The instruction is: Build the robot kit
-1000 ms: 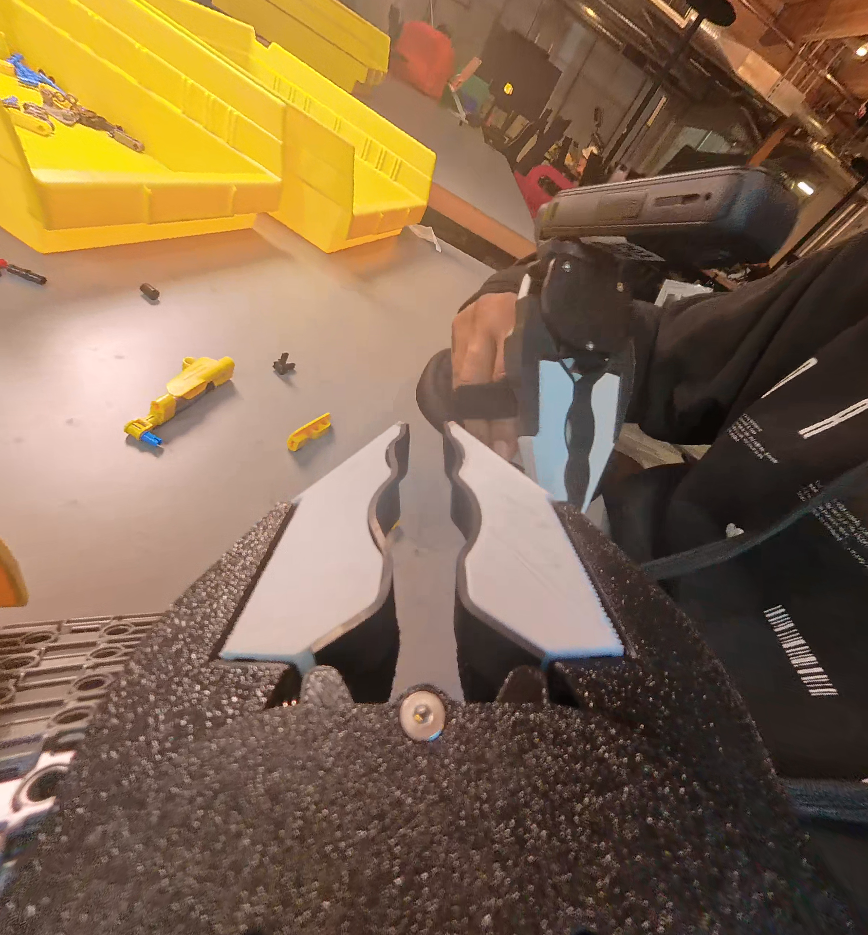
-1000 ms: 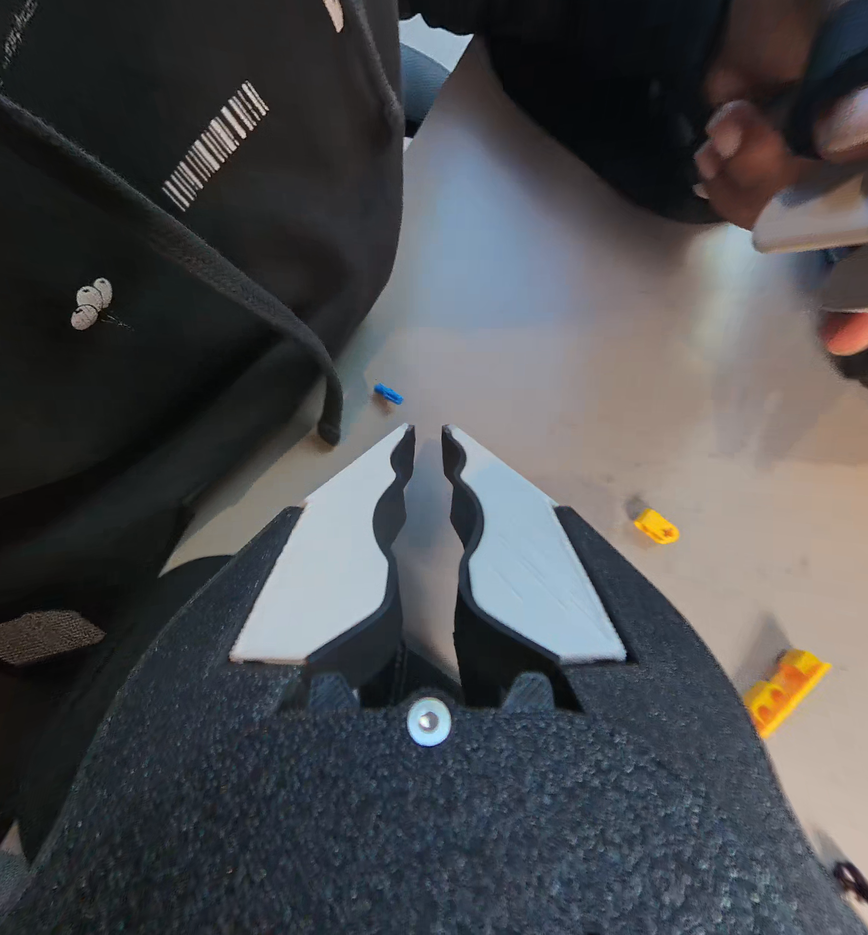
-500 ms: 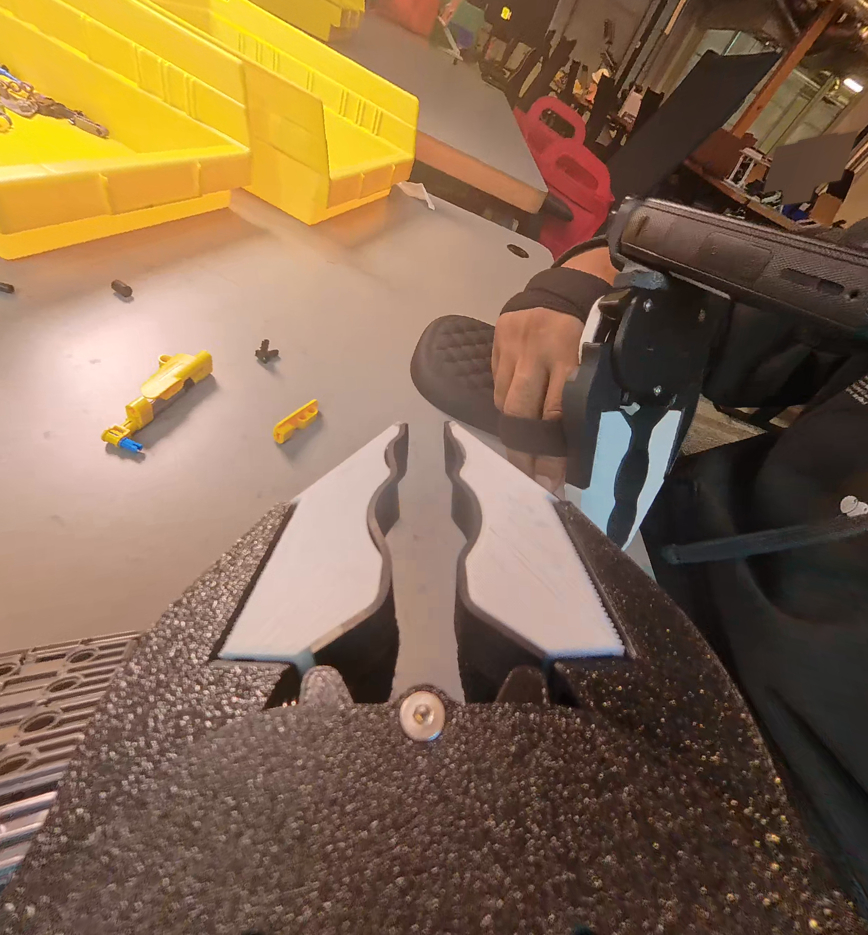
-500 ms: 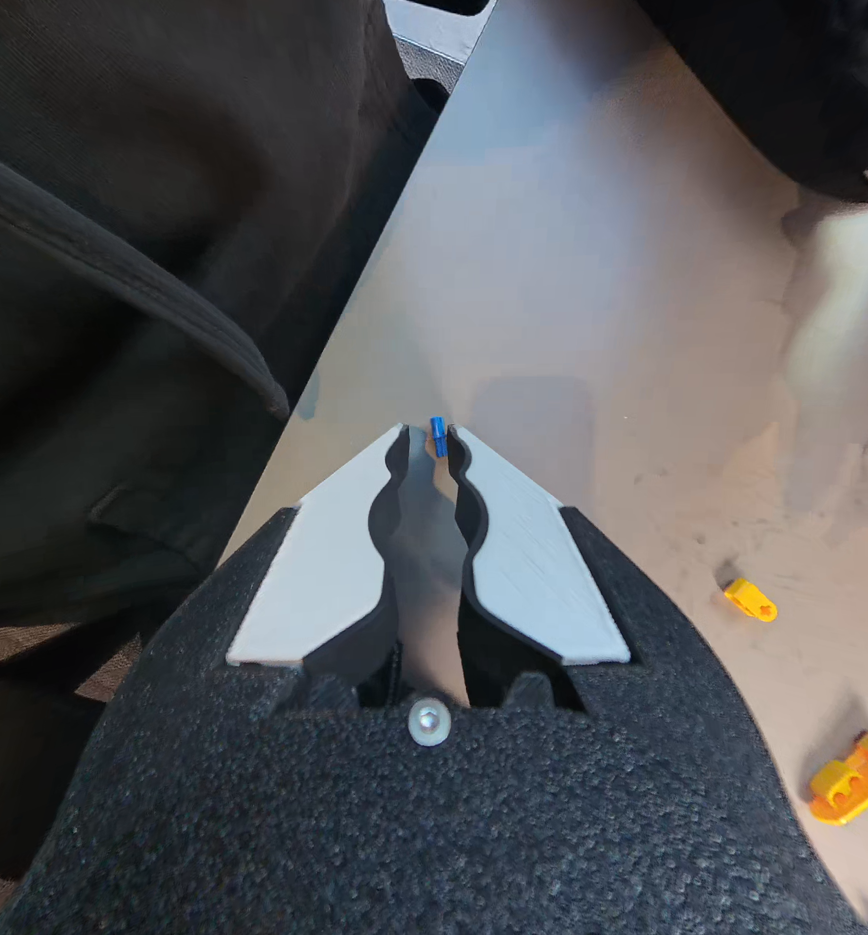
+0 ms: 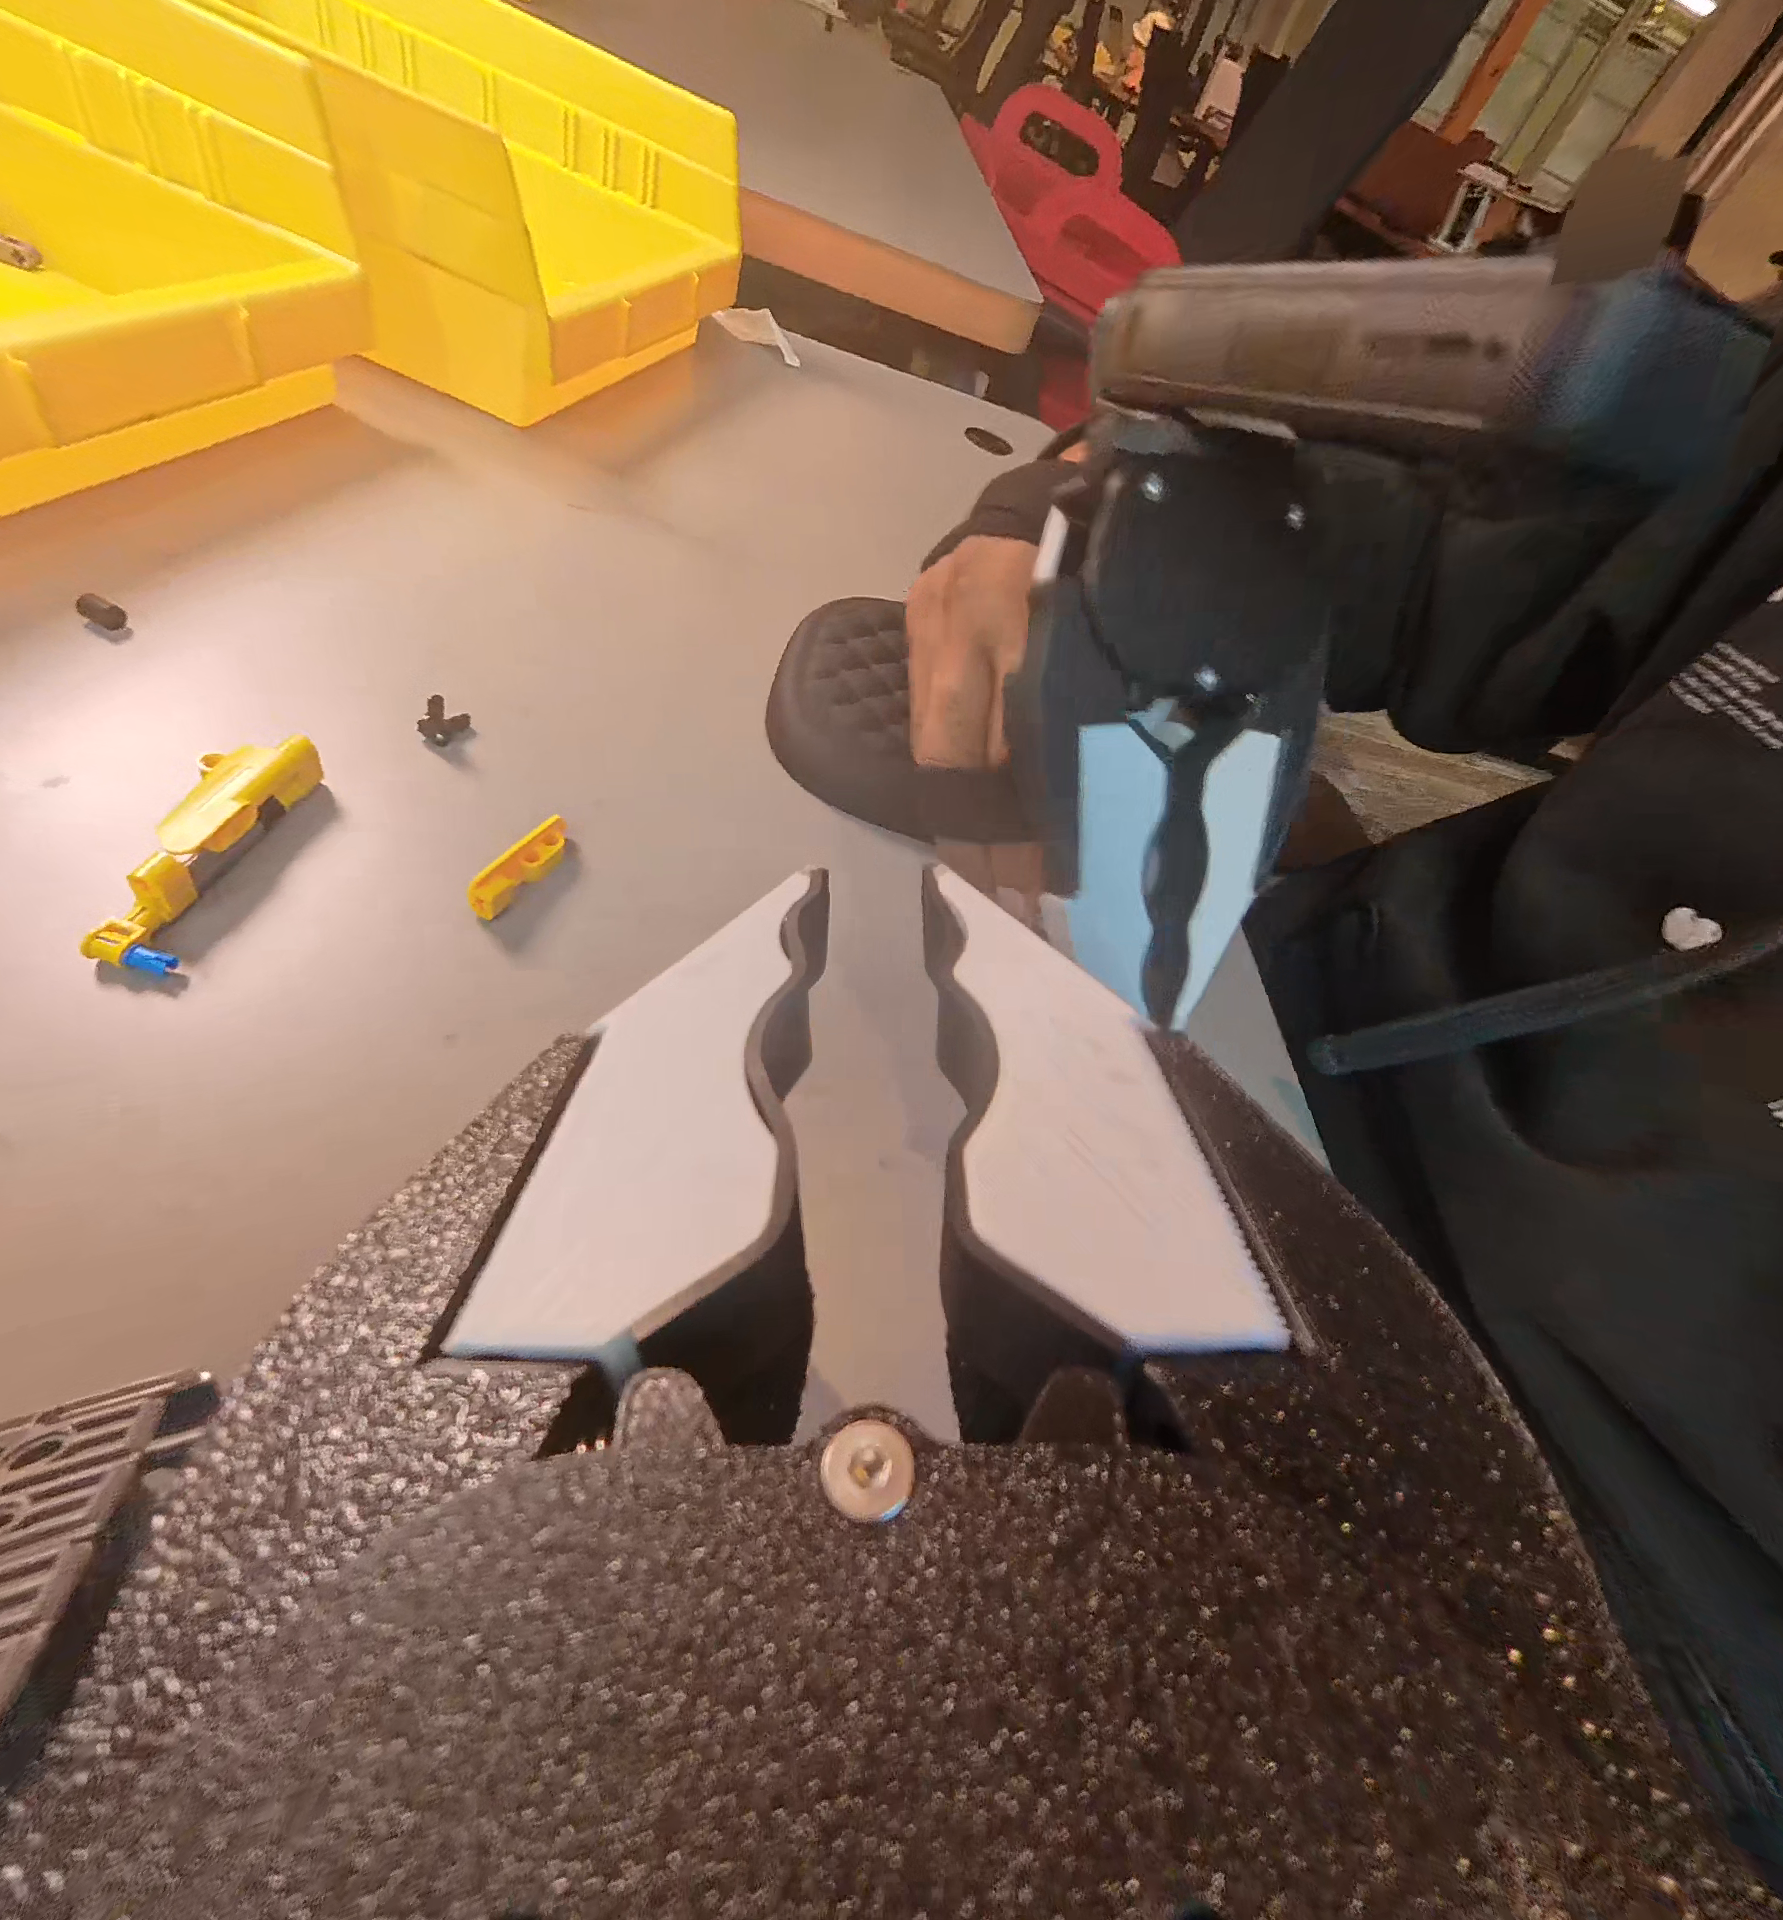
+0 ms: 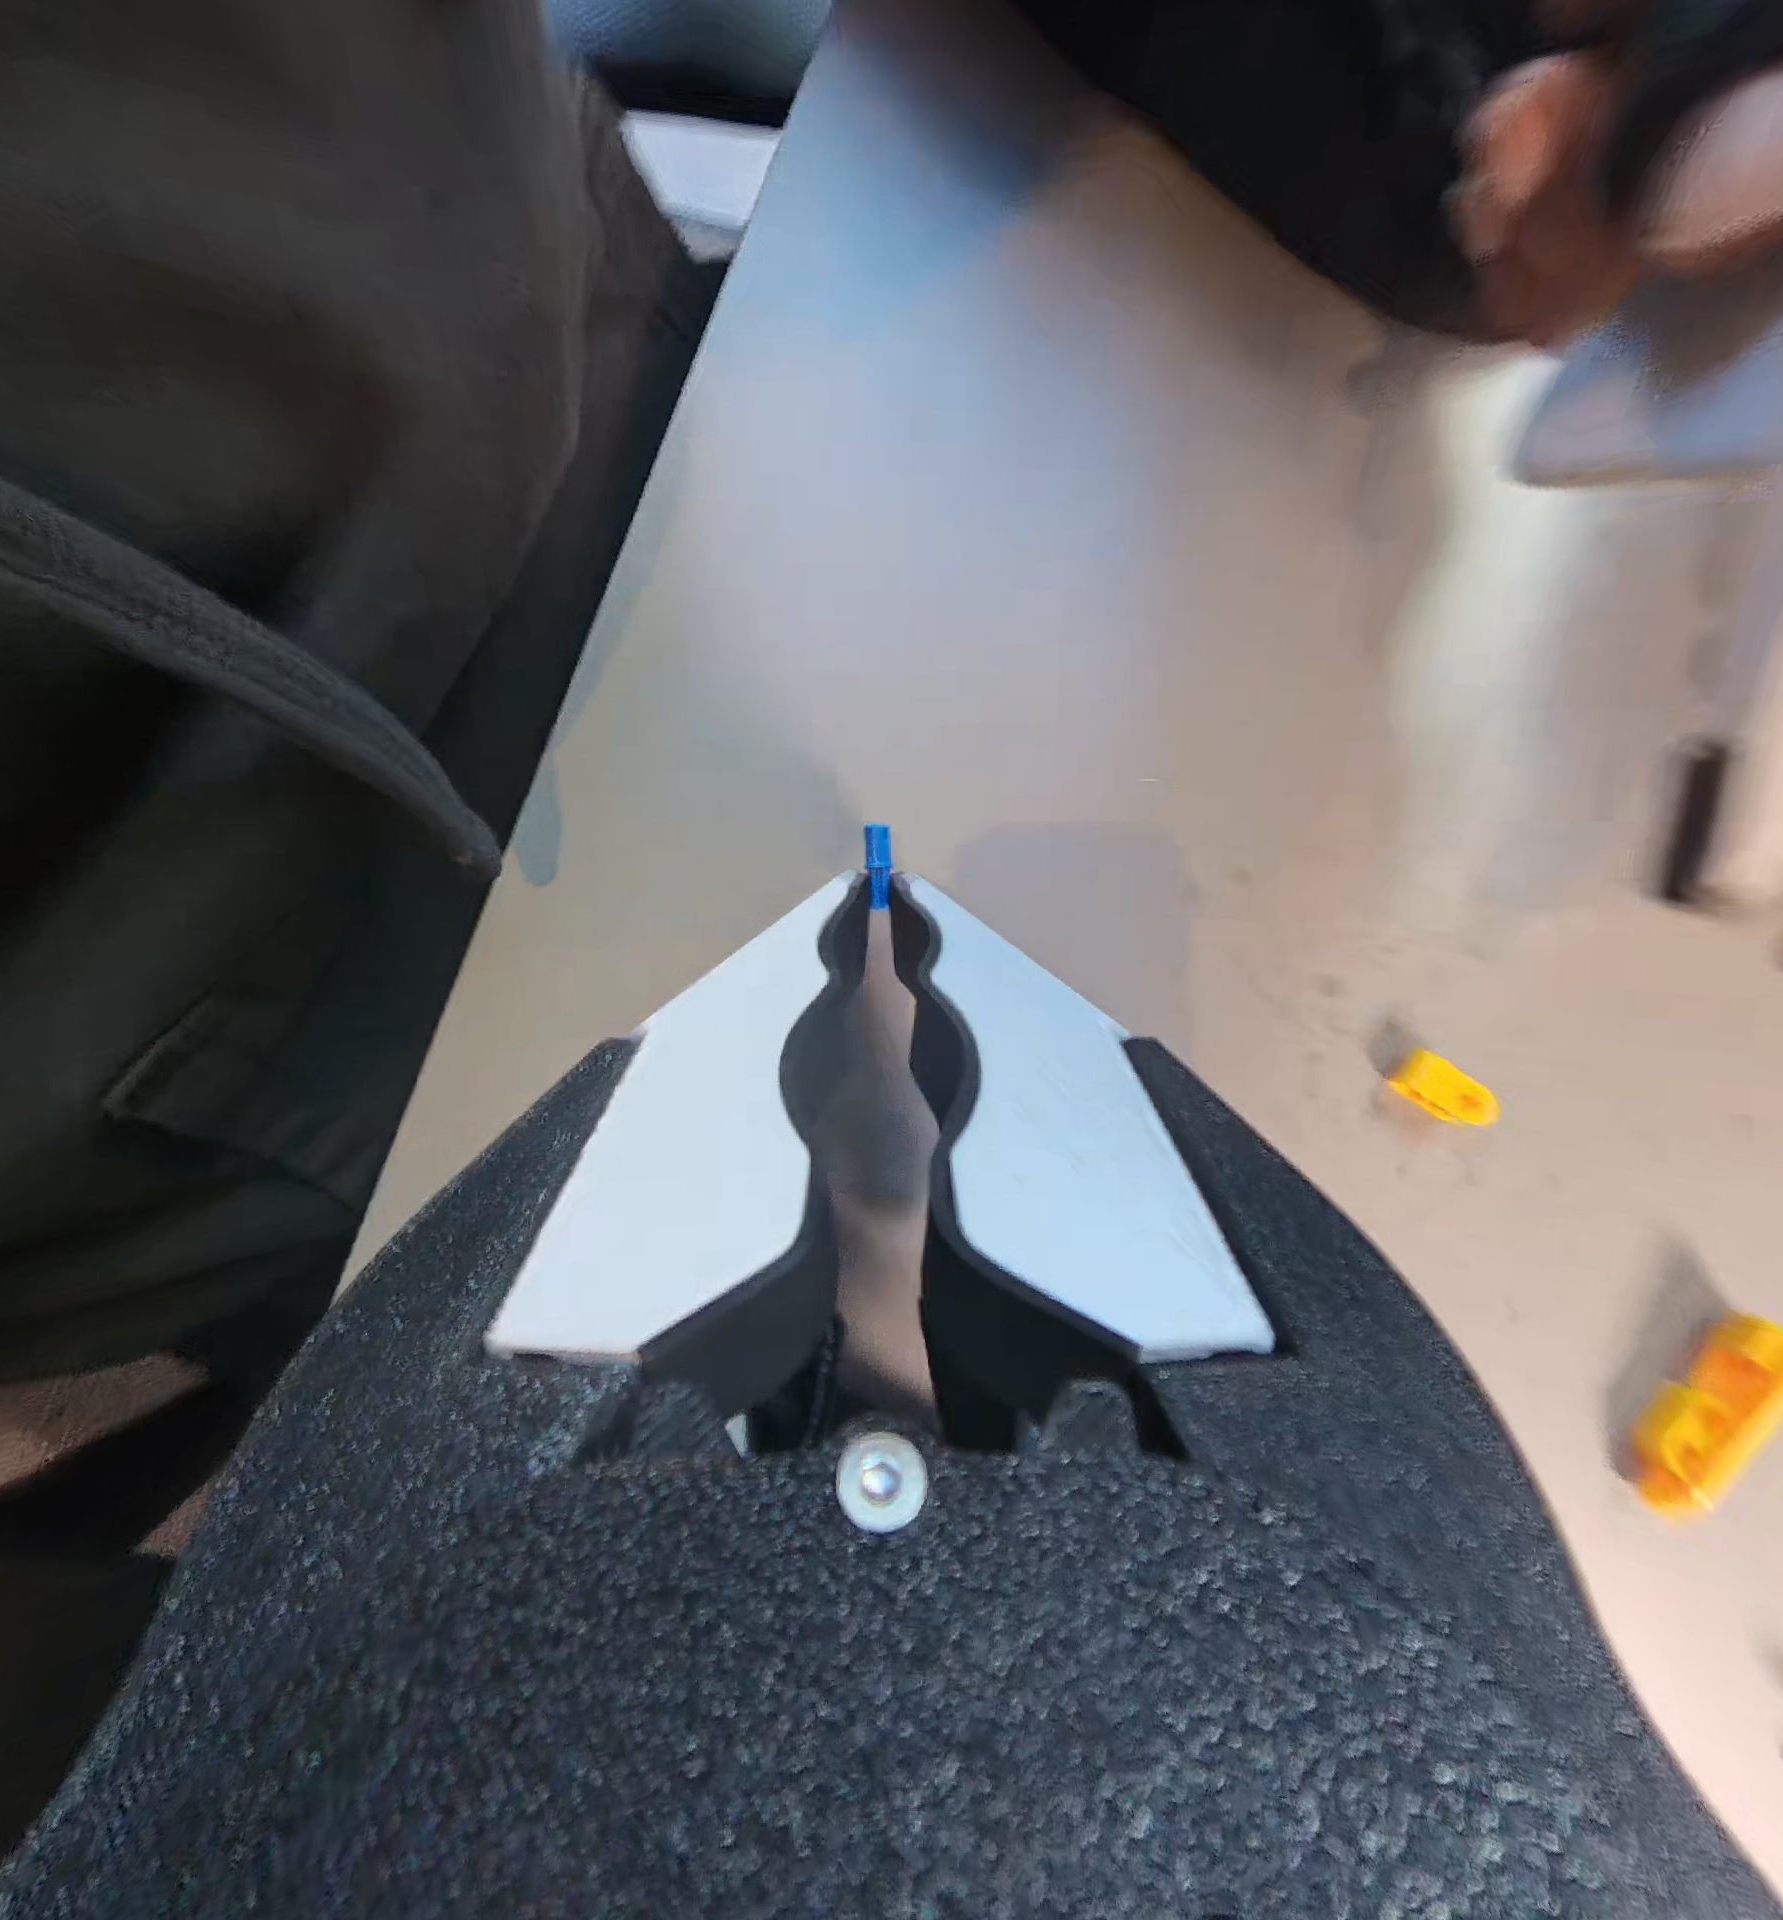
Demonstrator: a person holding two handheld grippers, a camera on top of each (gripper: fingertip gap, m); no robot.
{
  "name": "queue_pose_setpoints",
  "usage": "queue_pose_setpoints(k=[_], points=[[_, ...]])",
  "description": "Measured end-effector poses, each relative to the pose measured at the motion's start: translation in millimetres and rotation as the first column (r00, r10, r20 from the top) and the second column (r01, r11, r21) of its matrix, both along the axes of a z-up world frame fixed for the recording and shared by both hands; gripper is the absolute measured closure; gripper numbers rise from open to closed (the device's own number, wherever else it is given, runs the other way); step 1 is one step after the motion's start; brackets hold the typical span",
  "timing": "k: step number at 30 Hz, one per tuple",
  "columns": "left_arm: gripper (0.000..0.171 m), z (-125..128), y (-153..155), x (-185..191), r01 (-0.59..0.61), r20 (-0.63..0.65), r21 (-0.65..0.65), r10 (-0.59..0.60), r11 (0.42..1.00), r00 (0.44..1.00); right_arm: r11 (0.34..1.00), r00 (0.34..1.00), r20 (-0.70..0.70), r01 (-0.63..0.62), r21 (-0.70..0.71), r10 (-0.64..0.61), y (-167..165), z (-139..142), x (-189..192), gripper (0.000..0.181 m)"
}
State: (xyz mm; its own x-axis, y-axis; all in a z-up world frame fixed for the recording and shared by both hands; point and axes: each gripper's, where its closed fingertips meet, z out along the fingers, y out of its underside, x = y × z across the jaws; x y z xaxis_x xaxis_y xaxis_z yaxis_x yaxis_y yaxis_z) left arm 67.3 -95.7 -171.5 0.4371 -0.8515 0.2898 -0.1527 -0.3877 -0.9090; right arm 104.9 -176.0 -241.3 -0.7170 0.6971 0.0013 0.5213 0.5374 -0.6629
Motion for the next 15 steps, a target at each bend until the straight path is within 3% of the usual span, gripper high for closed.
queue_pose_setpoints(k=[4, 7, 10, 15], points=[[0.152, 10.7, -11.9, 1.7, 0.055, 0.065, -0.012, -0.054, 0.998, 0.996, 0.975, 0.938, -0.268, 0.219, -0.033, -0.220, 50.4, 53.1, -21.1, 0.177], [0.151, 12.6, -8.2, 4.0, 0.051, 0.129, -0.085, -0.040, 0.995, 0.991, 0.949, 0.874, -0.401, 0.313, 0.032, -0.274, 73.5, 77.7, -27.1, 0.177], [0.151, 16.5, -7.2, 6.4, 0.065, 0.184, -0.125, -0.042, 0.990, 0.982, 0.931, 0.856, -0.430, 0.355, 0.087, -0.286, 80.4, 78.2, -33.0, 0.177], [0.162, 11.0, -5.7, 4.4, 0.050, 0.170, -0.142, -0.025, 0.989, 0.985, 0.935, 0.851, -0.442, 0.347, 0.070, -0.283, 77.2, 76.0, -39.9, 0.177]])
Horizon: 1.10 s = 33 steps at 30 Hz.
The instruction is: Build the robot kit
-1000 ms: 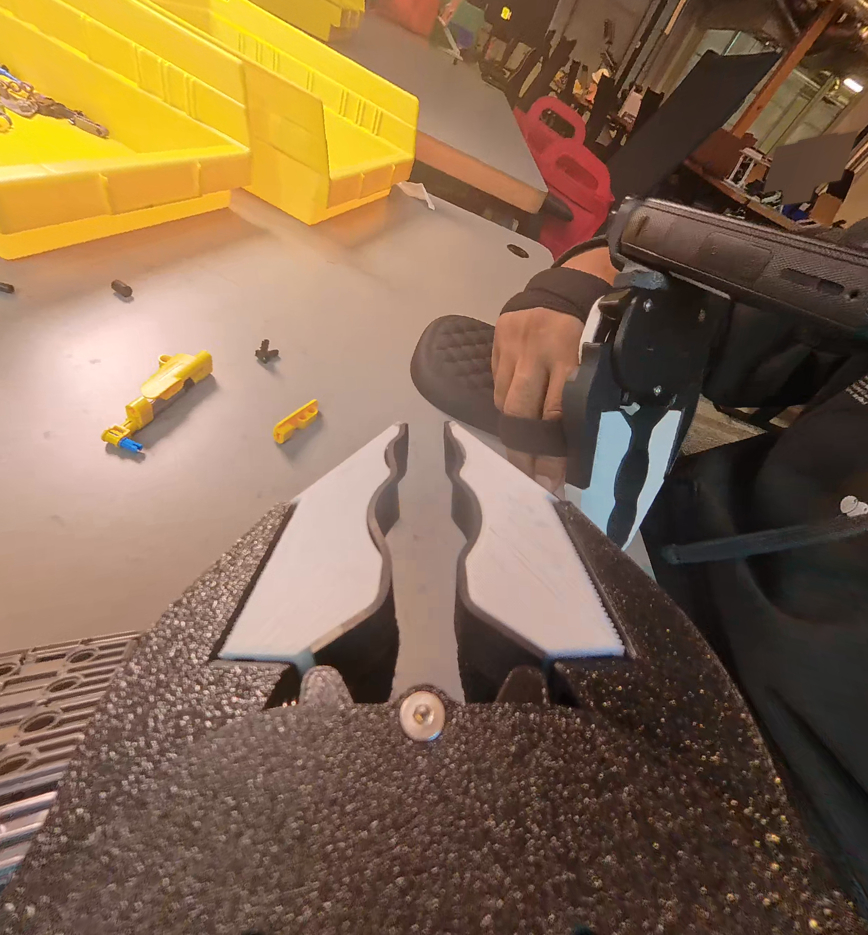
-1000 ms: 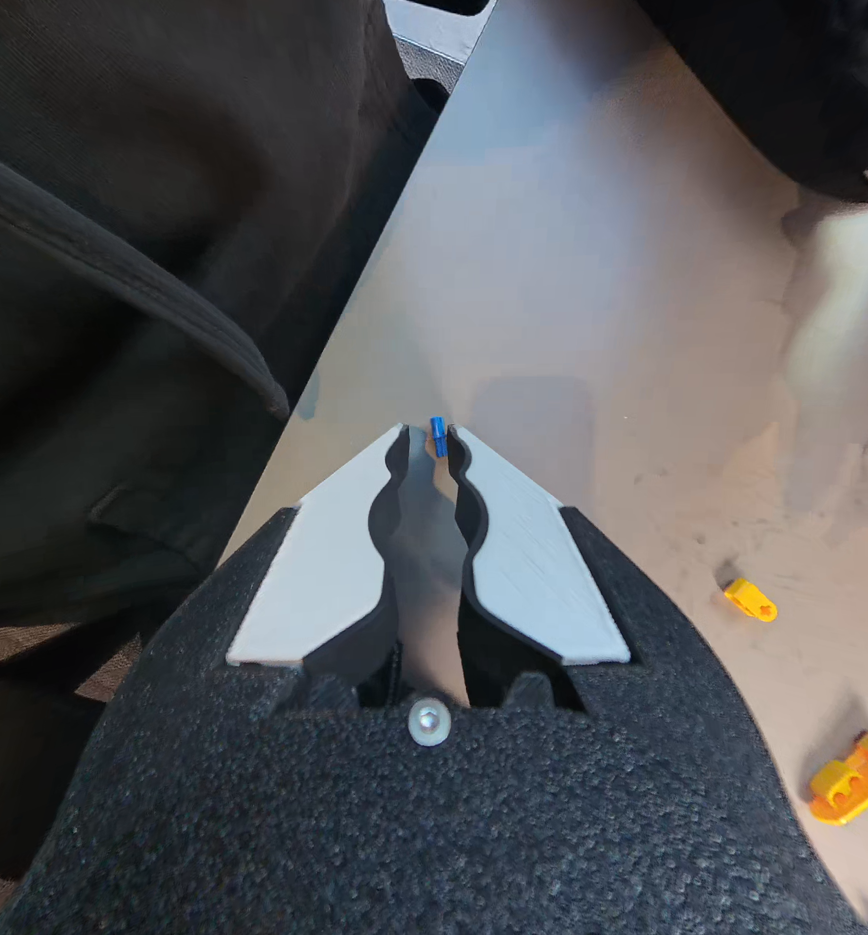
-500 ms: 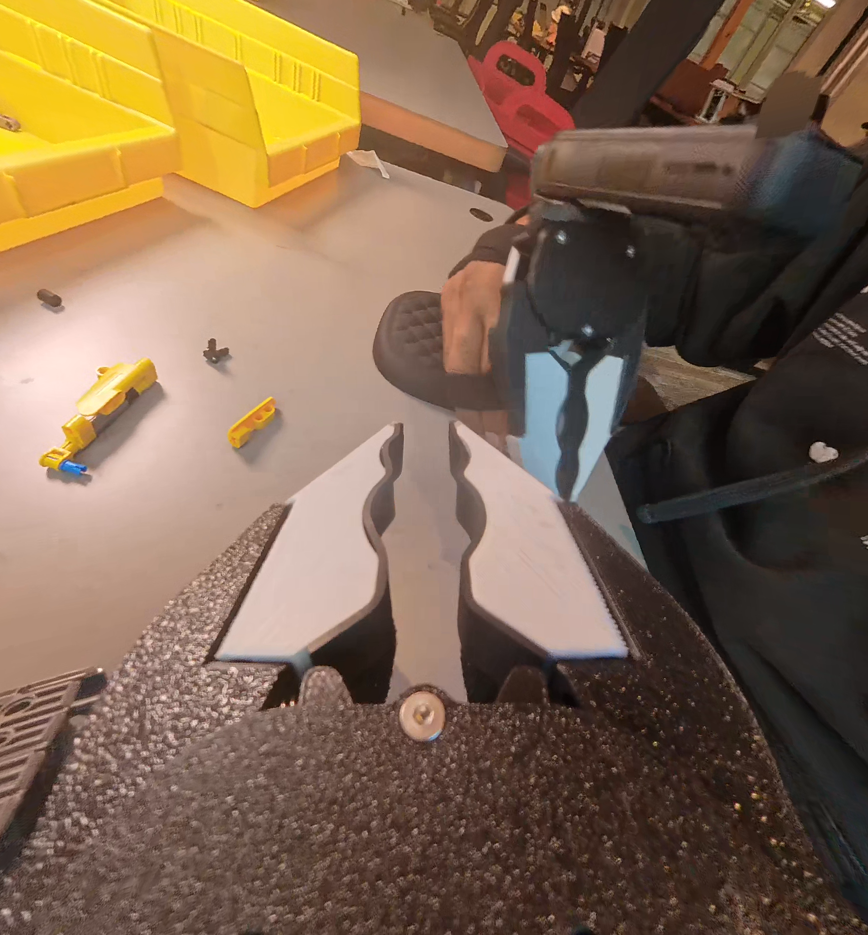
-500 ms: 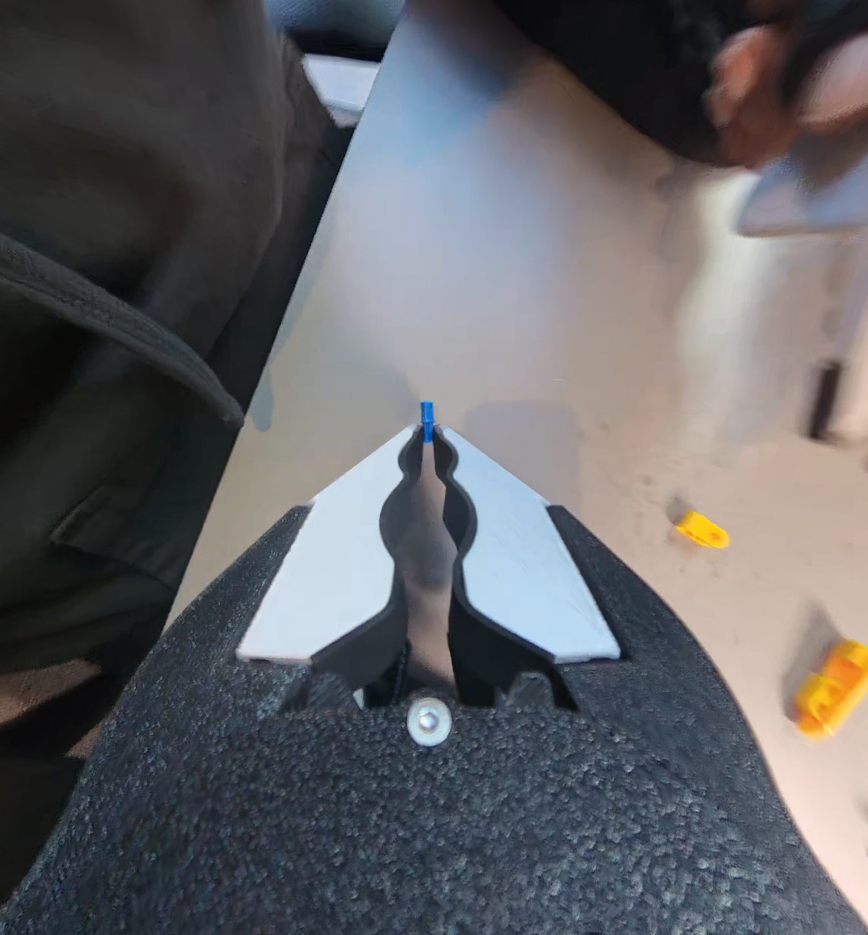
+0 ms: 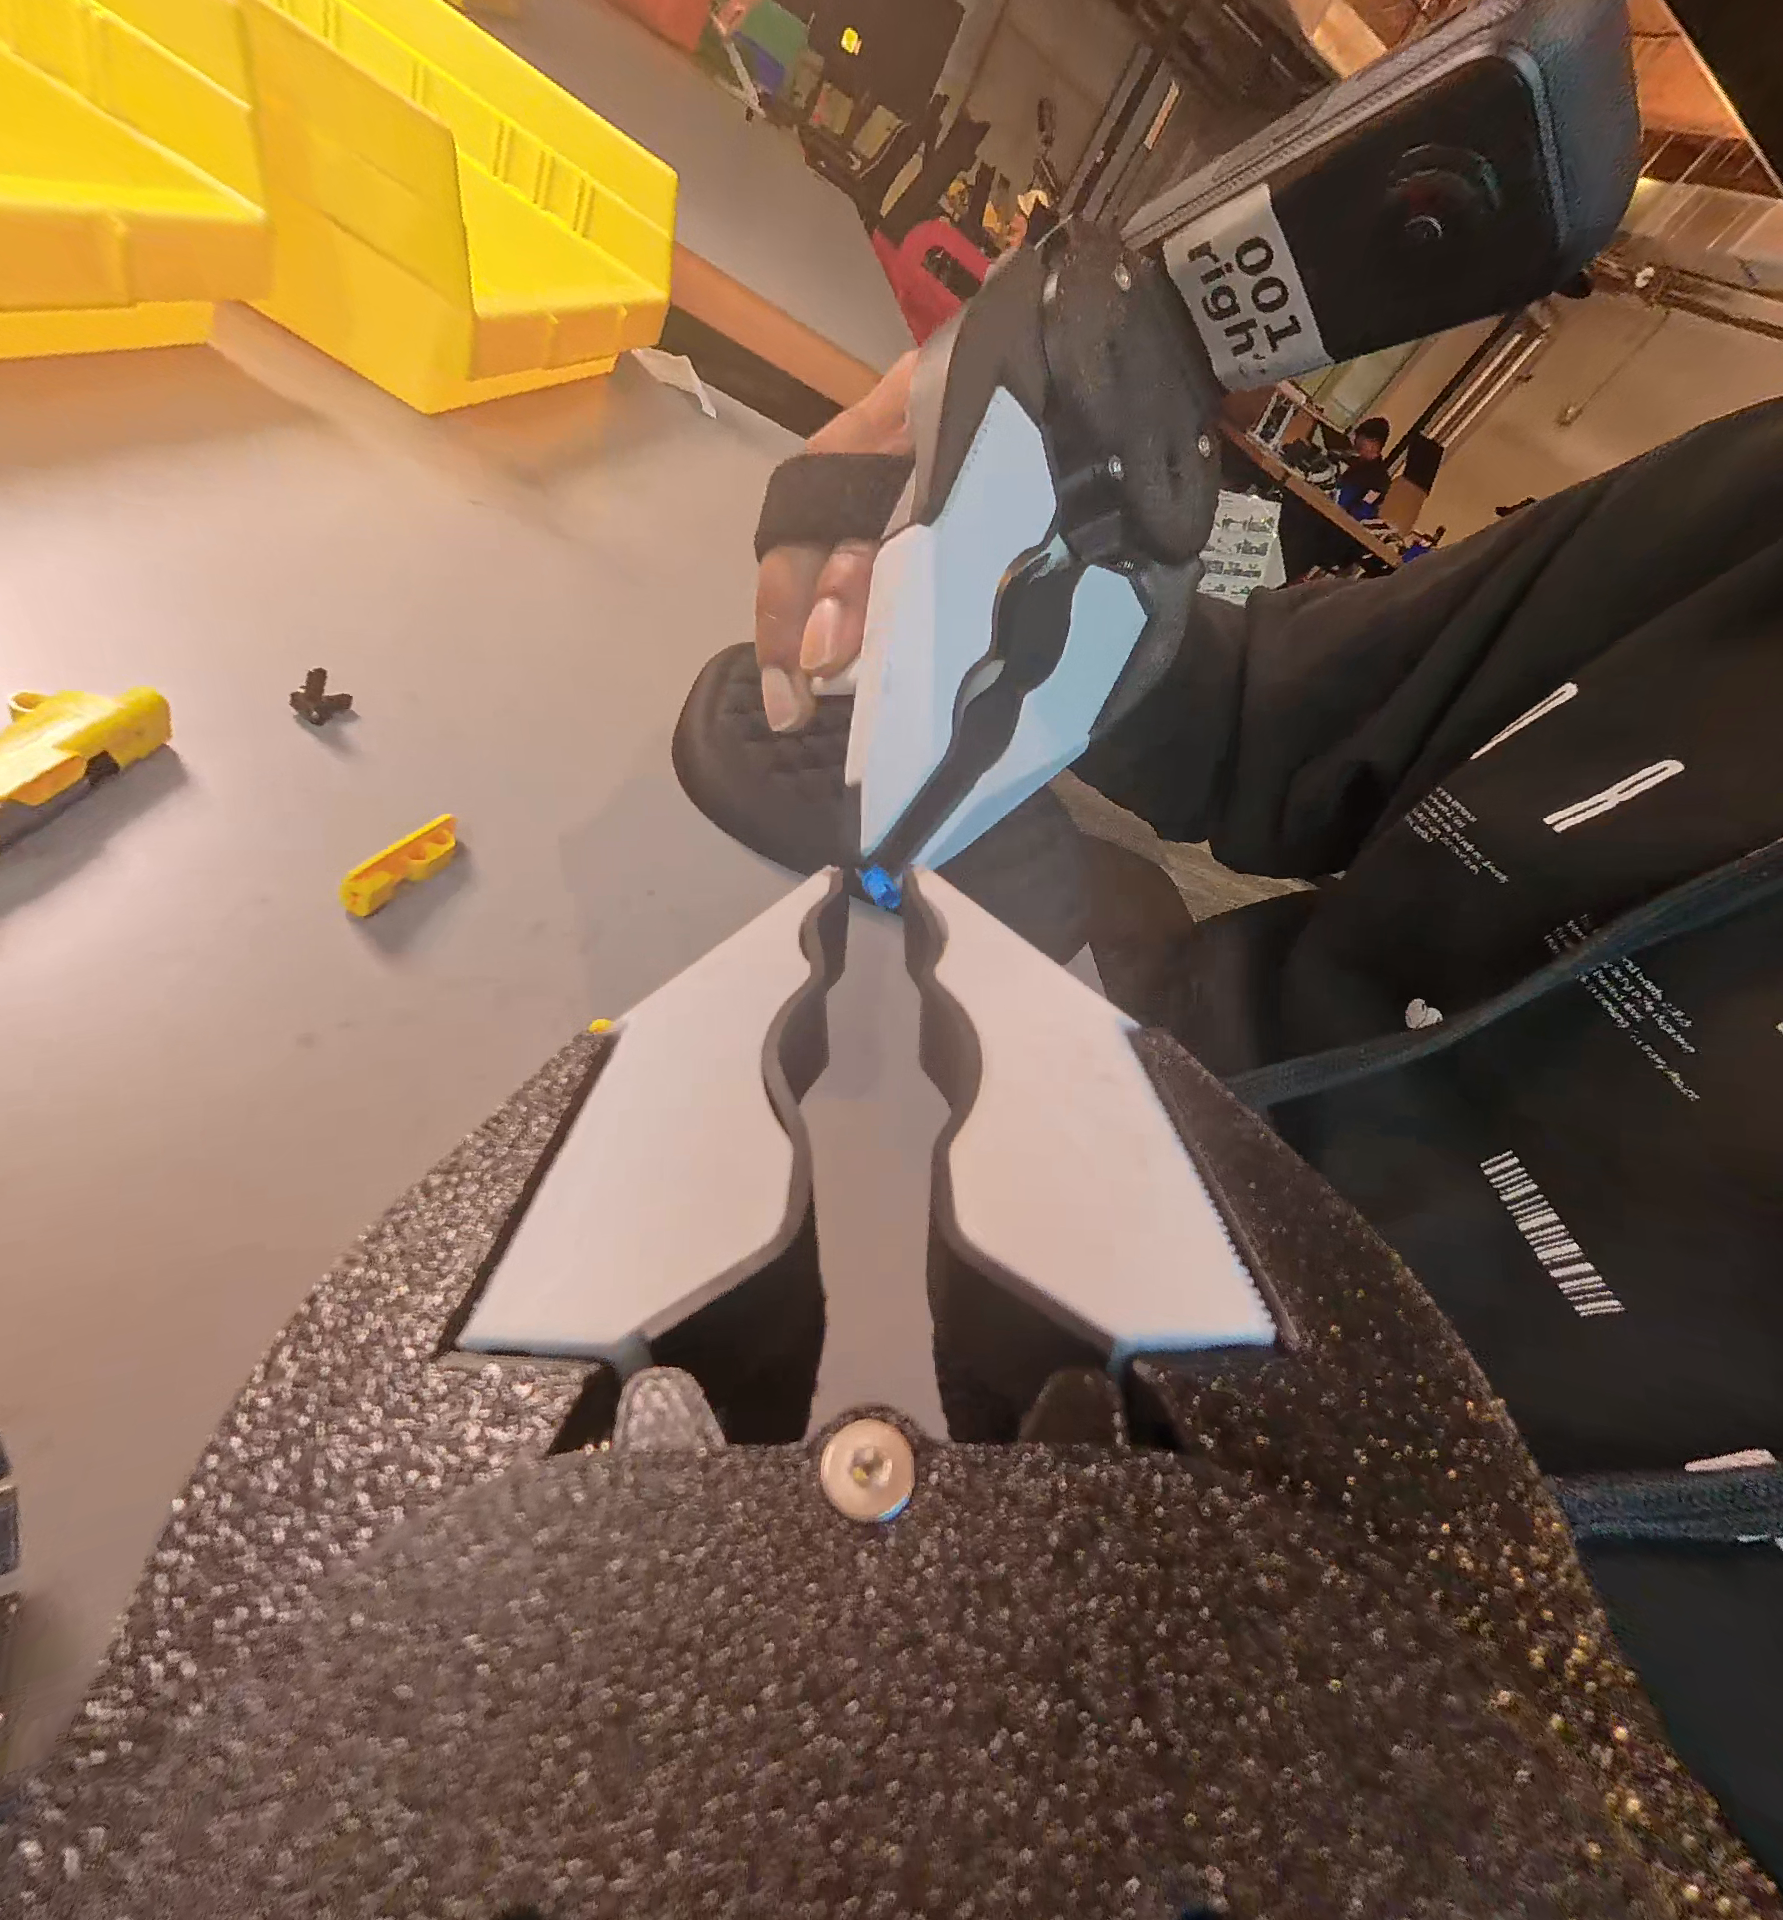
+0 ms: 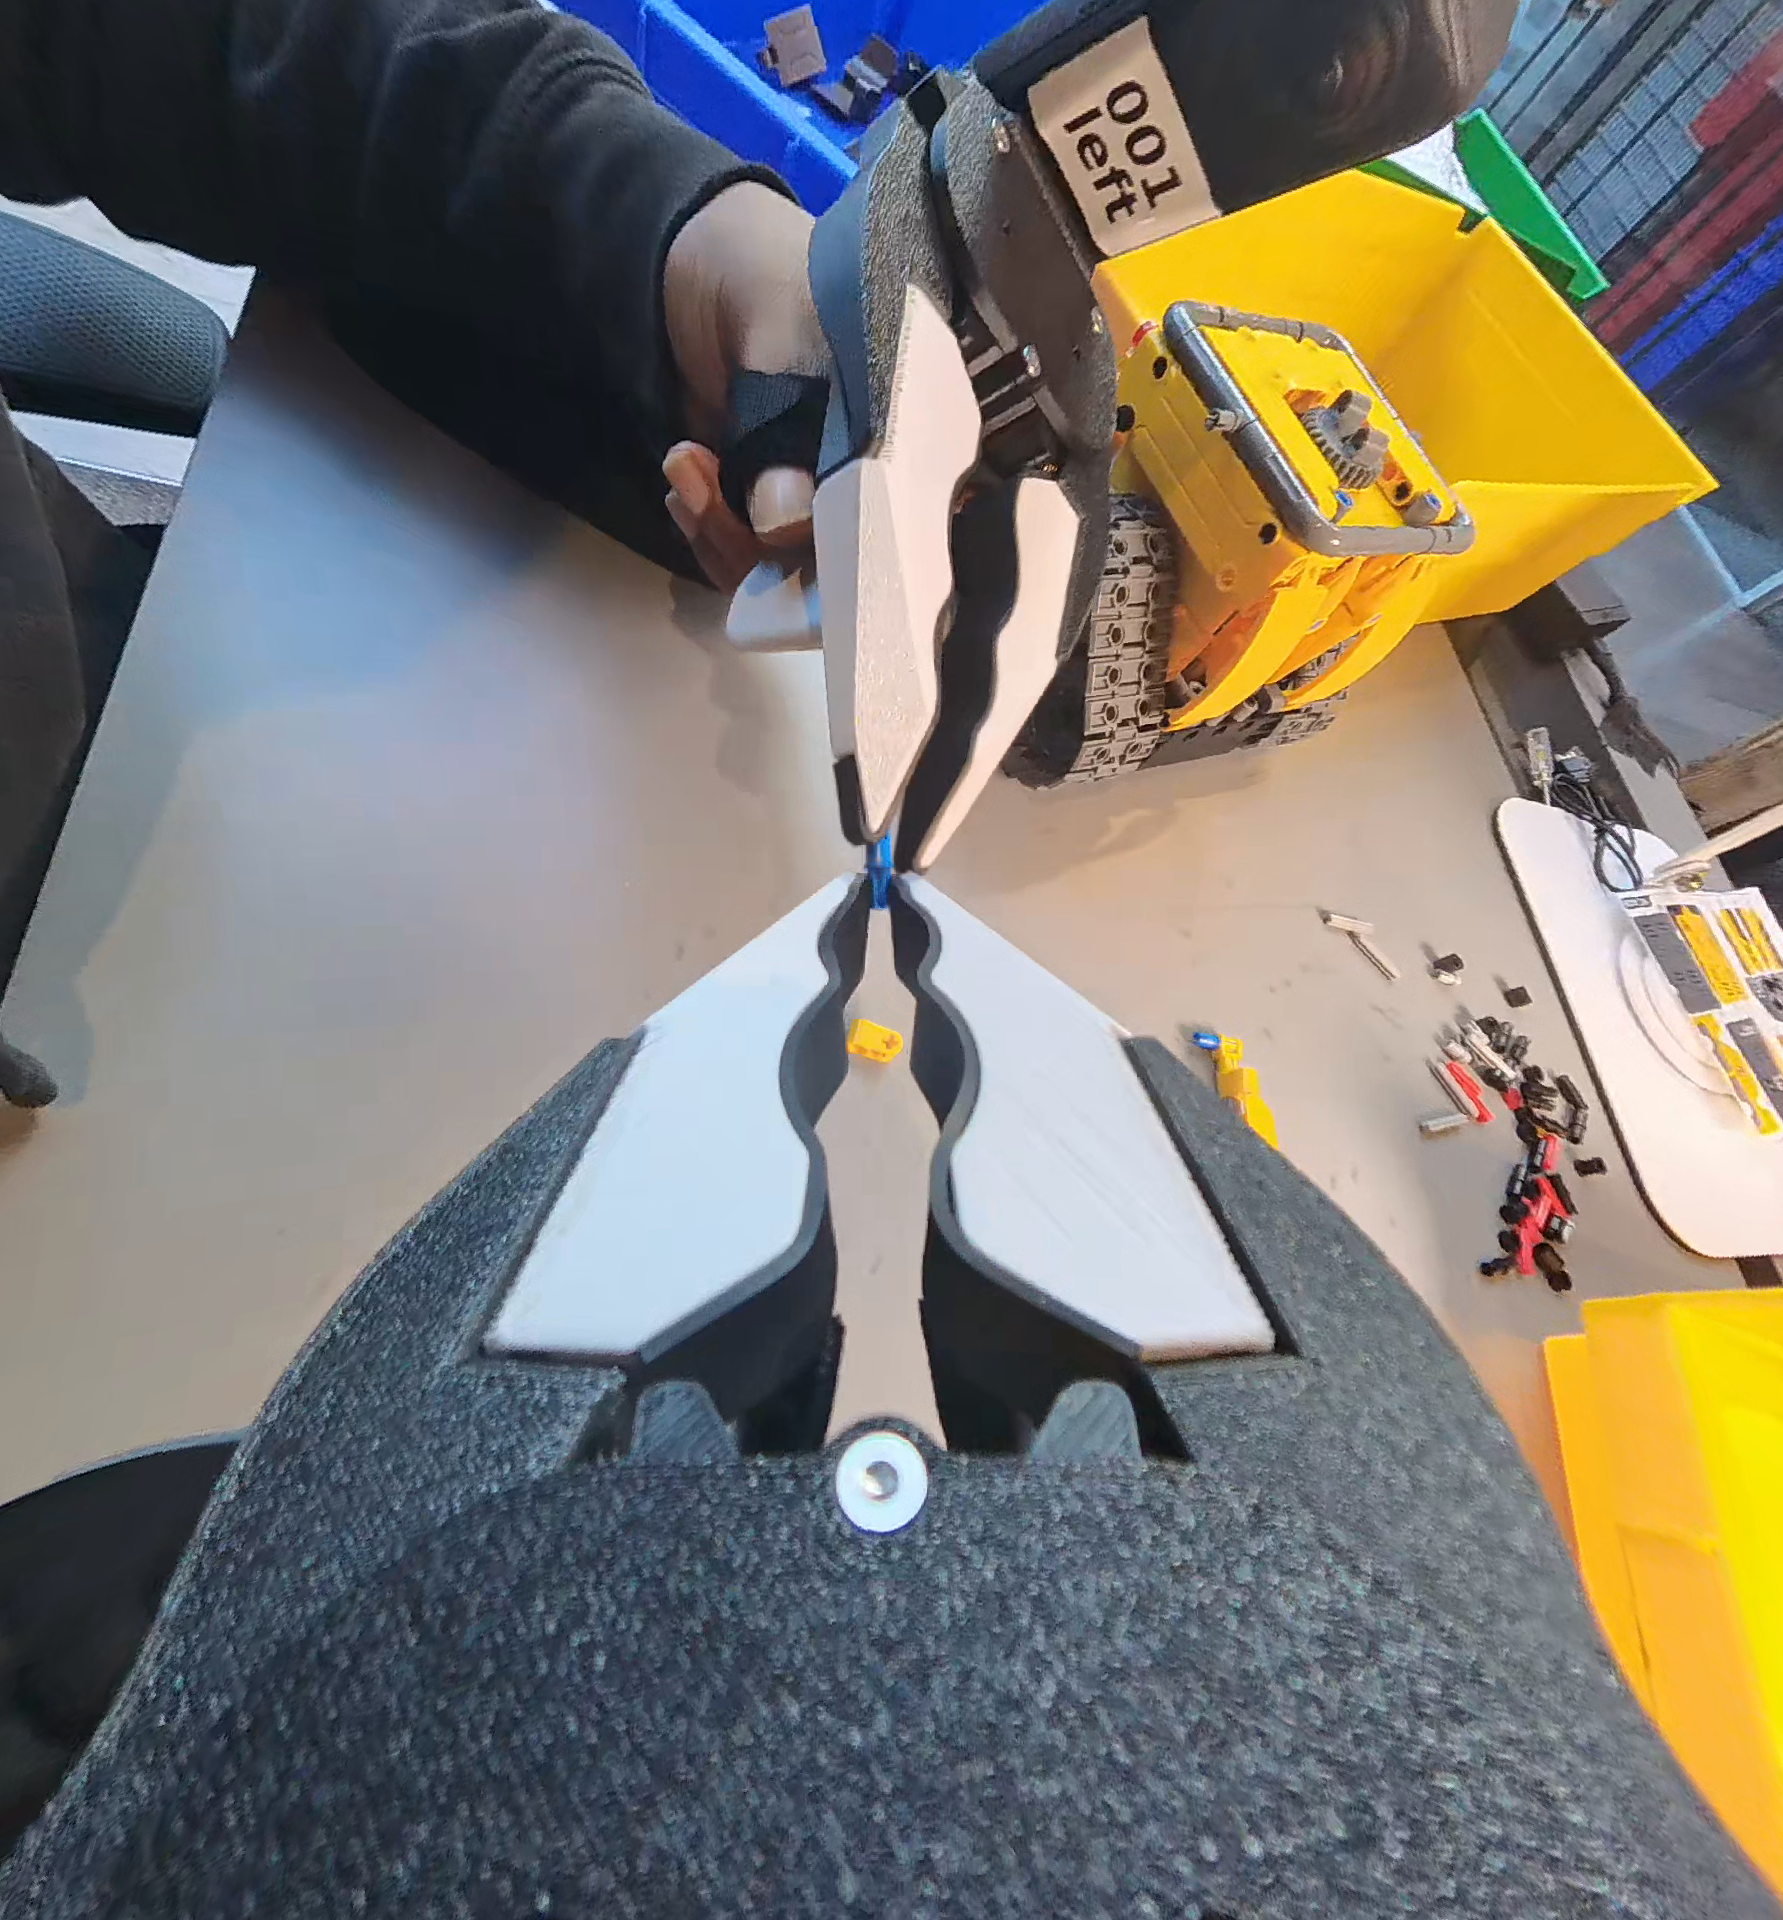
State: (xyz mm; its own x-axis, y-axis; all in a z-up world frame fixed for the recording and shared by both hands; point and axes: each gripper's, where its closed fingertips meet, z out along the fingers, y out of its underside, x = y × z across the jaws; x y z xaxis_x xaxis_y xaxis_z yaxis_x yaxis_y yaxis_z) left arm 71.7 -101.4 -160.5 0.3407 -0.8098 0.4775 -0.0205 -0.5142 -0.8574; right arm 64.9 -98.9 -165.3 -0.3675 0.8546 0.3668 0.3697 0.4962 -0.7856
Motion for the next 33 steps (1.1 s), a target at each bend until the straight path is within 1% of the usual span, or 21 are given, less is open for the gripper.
queue_pose_setpoints(k=[2, 7, 11, 17, 25, 33], points=[[0.166, 1.5, -1.4, 0.3, 0.009, 0.007, 0.002, -0.009, 1.000, 1.000, 1.000, 1.000, -0.007, -0.003, -0.008, 0.003, 0.1, 1.5, -0.9, 0.177], [0.167, 7.6, -3.6, -1.6, 0.020, 0.044, 0.005, -0.020, 1.000, 0.999, 0.999, 0.998, -0.054, -0.017, -0.034, 0.016, -2.7, 9.8, -1.9, 0.177], [0.168, 17.5, -8.9, -1.6, 0.054, 0.101, 0.010, -0.055, 0.998, 0.993, 0.997, 0.991, -0.124, -0.055, -0.050, 0.048, -9.5, 21.0, -1.2, 0.177], [0.168, 31.2, -16.4, -0.8, 0.111, 0.205, -0.010, -0.107, 0.994, 0.973, 0.995, 0.975, -0.204, -0.095, -0.016, 0.090, -18.6, 34.5, -0.7, 0.176], [0.169, 45.4, -18.1, -3.6, 0.138, 0.318, -0.034, -0.121, 0.990, 0.940, 0.996, 0.950, -0.298, -0.077, 0.051, 0.088, -20.0, 49.2, -3.9, 0.176], [0.168, 51.1, -20.9, -3.7, 0.162, 0.359, -0.039, -0.137, 0.986, 0.923, 0.993, 0.943, -0.318, -0.070, 0.094, 0.097, -21.5, 52.2, -5.5, 0.177]])
